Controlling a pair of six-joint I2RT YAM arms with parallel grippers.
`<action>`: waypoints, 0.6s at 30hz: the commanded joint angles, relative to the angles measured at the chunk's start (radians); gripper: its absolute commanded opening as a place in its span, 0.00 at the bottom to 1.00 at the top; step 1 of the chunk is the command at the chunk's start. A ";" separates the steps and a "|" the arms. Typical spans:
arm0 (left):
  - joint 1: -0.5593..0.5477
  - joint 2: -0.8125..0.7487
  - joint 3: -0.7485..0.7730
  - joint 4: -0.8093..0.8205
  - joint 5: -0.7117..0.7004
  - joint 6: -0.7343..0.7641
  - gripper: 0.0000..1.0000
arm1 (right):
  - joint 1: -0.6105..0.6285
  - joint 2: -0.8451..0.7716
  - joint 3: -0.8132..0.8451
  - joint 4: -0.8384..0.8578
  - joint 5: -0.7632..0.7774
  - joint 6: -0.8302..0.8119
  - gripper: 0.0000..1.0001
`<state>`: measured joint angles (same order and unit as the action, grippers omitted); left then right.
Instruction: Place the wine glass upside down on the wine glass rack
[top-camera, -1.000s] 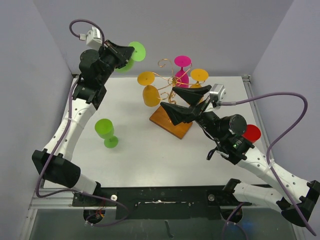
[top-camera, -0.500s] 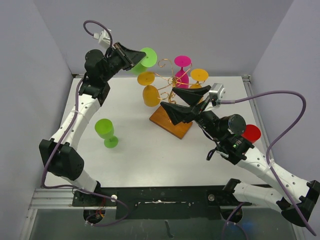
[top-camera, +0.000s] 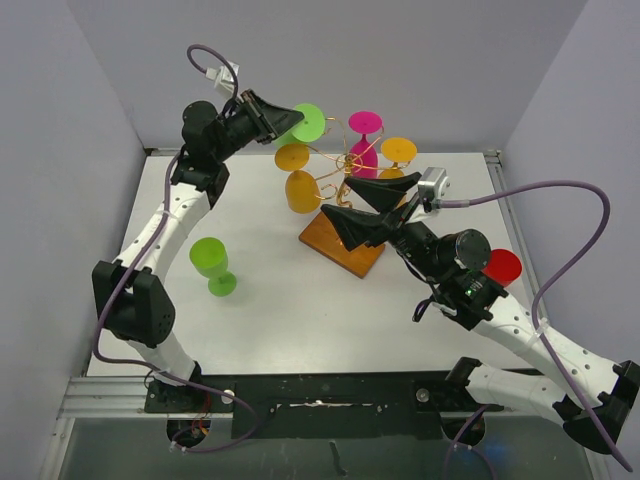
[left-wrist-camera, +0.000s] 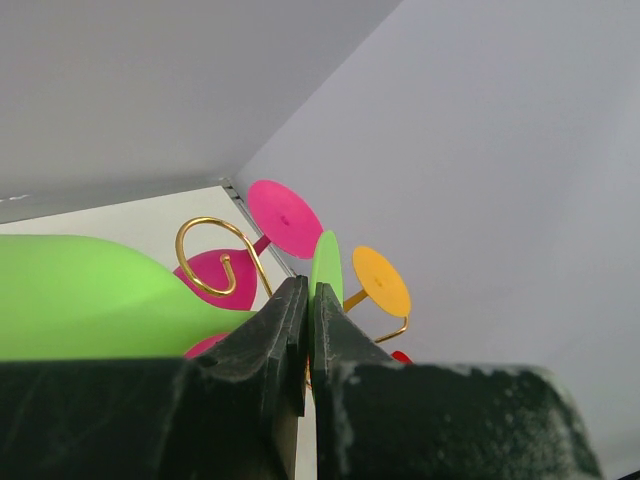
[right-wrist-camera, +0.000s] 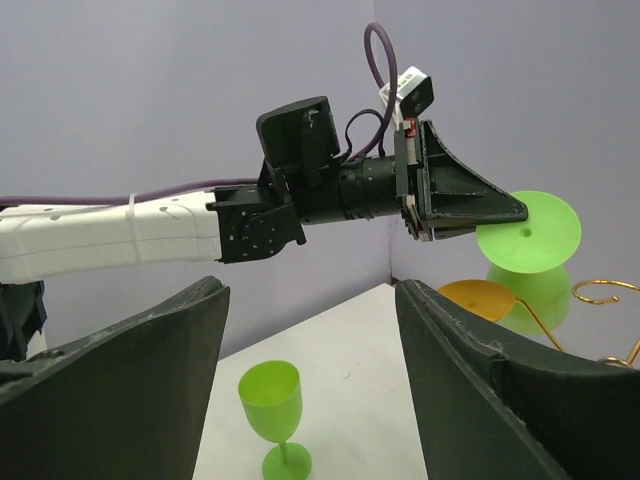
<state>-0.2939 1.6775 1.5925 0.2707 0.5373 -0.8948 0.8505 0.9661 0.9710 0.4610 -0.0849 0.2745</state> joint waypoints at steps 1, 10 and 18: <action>-0.007 0.001 -0.002 0.112 0.022 -0.032 0.00 | -0.004 -0.029 0.002 0.038 0.022 0.005 0.68; -0.036 0.056 0.036 0.107 0.006 -0.067 0.00 | -0.005 -0.028 0.002 0.039 0.025 0.006 0.68; -0.059 0.090 0.072 0.101 -0.013 -0.112 0.00 | -0.004 -0.036 -0.002 0.037 0.028 0.006 0.68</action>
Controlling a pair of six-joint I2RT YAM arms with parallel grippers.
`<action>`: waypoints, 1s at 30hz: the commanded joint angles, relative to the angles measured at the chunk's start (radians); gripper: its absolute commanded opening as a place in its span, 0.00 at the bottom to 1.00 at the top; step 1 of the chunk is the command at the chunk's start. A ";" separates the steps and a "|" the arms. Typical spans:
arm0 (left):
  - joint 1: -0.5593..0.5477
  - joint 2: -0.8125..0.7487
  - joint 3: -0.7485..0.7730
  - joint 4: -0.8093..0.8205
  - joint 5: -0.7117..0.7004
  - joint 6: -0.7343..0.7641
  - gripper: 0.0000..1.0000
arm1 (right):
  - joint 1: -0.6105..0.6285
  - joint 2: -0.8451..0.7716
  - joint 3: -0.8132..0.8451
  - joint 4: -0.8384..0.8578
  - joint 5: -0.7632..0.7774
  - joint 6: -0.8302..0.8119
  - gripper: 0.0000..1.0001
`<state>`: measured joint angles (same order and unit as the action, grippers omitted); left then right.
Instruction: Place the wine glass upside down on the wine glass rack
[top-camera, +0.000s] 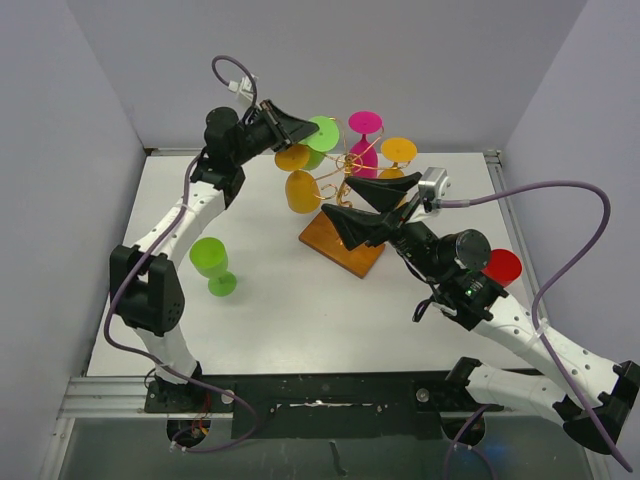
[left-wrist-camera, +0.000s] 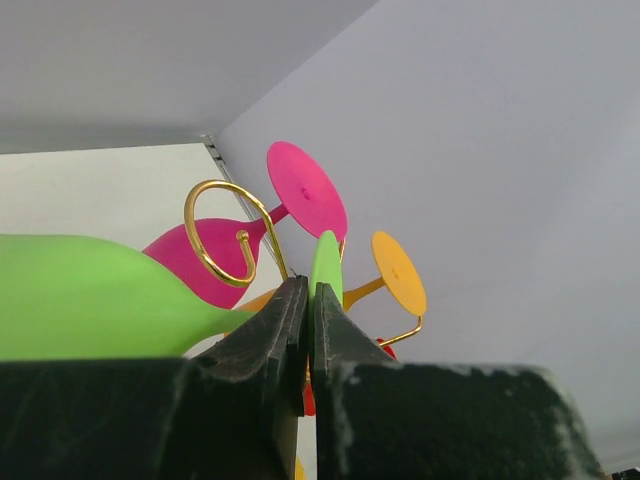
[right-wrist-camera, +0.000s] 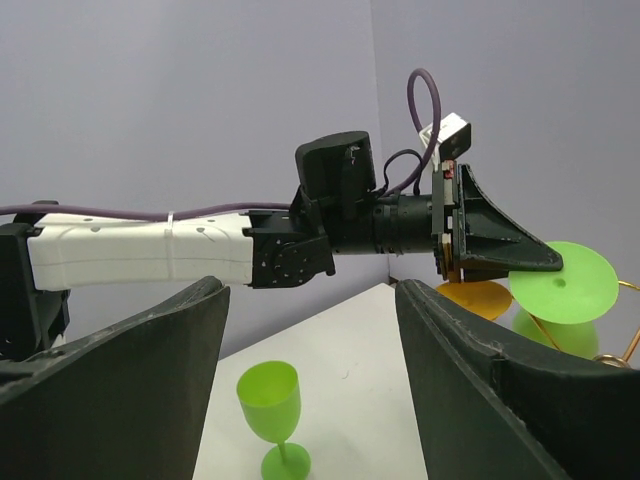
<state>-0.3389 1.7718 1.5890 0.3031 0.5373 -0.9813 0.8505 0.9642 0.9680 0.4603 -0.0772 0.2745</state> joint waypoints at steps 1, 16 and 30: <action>-0.017 -0.001 0.080 0.066 -0.017 -0.029 0.00 | -0.004 -0.034 0.000 0.038 0.021 0.007 0.68; -0.052 0.067 0.152 0.040 -0.083 -0.037 0.00 | -0.004 -0.059 -0.008 0.032 0.030 0.008 0.68; -0.060 0.131 0.254 -0.016 -0.164 -0.038 0.00 | -0.003 -0.081 -0.009 0.020 0.038 0.006 0.68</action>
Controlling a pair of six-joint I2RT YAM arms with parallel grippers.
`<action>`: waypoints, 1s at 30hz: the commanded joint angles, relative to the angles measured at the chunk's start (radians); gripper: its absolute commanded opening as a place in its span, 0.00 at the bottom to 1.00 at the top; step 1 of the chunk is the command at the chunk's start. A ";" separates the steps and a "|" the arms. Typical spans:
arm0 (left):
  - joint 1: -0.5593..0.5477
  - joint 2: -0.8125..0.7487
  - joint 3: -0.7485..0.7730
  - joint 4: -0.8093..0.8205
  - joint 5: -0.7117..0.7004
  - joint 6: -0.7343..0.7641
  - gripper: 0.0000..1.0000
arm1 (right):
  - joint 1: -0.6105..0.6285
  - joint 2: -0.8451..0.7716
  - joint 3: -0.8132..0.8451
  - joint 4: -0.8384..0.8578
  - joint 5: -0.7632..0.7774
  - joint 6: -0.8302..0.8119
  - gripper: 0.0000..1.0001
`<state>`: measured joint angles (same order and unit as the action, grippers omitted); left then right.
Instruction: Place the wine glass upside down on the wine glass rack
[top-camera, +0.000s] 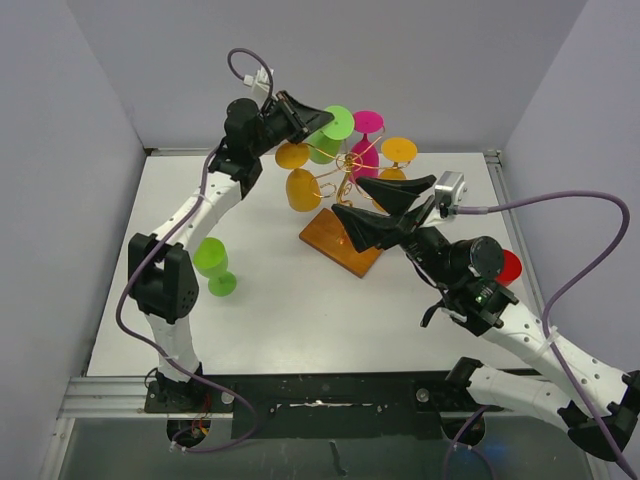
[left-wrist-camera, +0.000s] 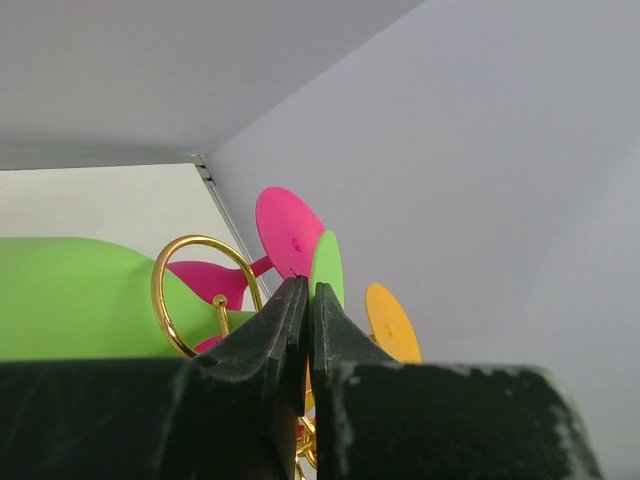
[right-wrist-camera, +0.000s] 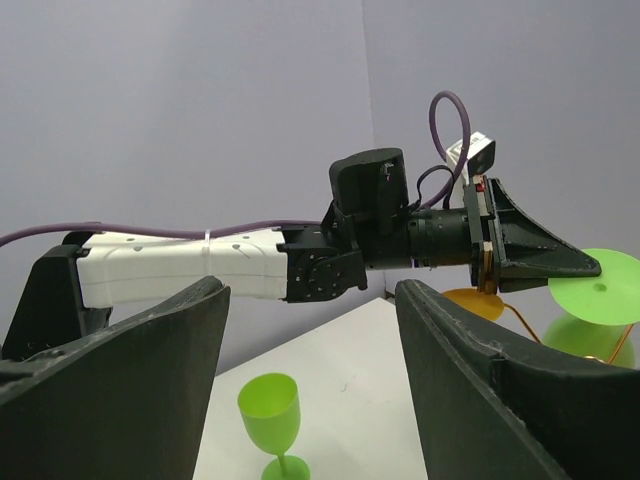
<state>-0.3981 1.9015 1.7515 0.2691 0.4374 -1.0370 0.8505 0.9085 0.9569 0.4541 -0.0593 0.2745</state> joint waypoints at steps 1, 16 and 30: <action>-0.002 0.004 0.099 0.000 -0.077 0.028 0.00 | -0.003 -0.027 0.002 0.024 0.020 0.006 0.68; -0.002 0.039 0.166 -0.064 -0.134 0.052 0.00 | -0.003 -0.033 0.003 0.016 0.027 0.006 0.68; 0.006 -0.029 0.098 -0.098 -0.164 0.128 0.00 | -0.004 -0.027 -0.004 0.027 0.025 0.015 0.68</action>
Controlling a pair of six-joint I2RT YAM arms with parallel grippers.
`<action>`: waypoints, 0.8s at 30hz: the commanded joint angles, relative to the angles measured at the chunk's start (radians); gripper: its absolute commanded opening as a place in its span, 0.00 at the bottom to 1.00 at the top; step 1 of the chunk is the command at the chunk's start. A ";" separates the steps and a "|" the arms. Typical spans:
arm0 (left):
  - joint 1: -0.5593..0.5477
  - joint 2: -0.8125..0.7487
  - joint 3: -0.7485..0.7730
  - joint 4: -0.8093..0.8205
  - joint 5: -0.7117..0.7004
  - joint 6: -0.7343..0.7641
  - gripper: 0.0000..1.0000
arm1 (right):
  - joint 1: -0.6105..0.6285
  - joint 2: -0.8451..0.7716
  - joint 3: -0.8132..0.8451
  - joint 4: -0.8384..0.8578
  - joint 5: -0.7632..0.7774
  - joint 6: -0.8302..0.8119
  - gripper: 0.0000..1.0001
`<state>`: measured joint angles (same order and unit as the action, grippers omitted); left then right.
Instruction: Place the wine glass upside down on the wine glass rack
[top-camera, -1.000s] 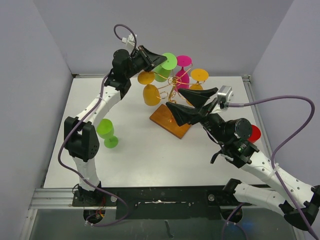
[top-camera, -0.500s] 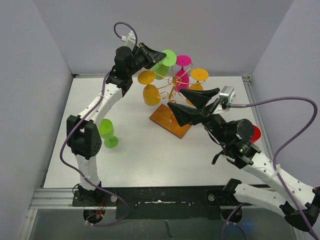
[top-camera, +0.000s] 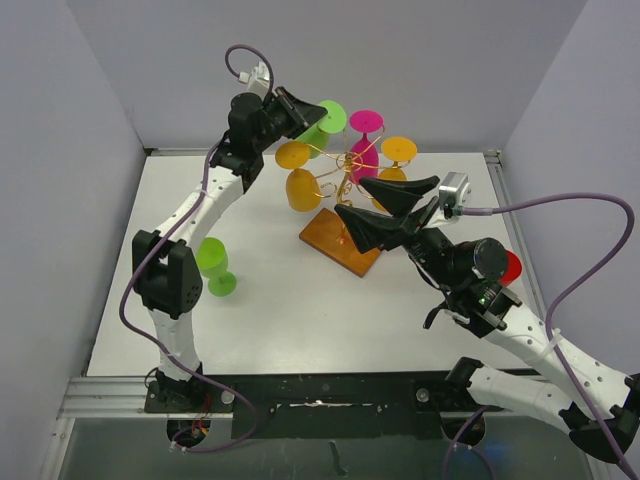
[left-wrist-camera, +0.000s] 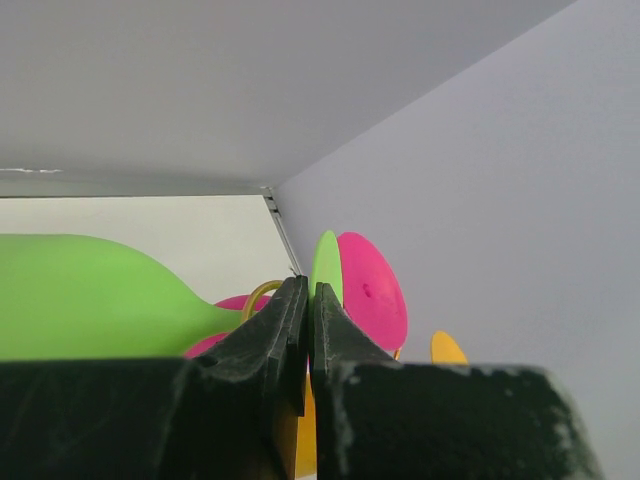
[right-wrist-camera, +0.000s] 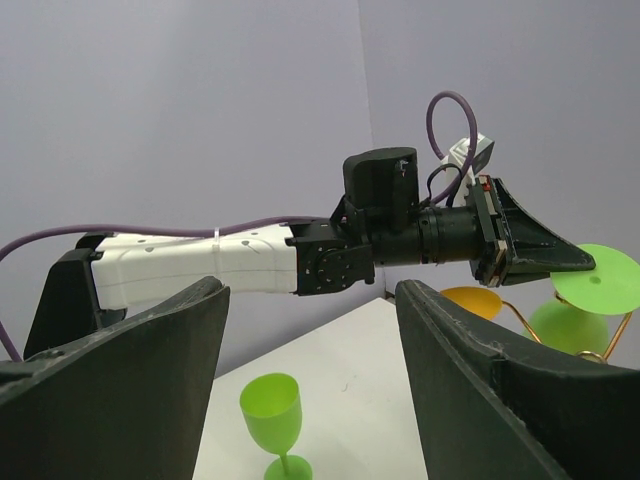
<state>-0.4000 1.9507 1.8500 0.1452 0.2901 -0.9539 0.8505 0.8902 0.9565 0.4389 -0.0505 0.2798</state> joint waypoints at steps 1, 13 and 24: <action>0.009 -0.080 -0.005 0.024 -0.017 0.048 0.00 | -0.002 -0.006 -0.003 0.043 0.016 0.010 0.68; 0.013 -0.101 -0.011 -0.017 -0.047 0.104 0.00 | -0.002 -0.006 -0.005 0.045 0.017 0.012 0.68; 0.018 -0.140 -0.061 -0.017 -0.076 0.164 0.09 | -0.001 -0.005 -0.007 0.050 0.024 0.014 0.69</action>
<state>-0.3954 1.8874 1.7981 0.0837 0.2478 -0.8471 0.8505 0.8906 0.9516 0.4393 -0.0444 0.2913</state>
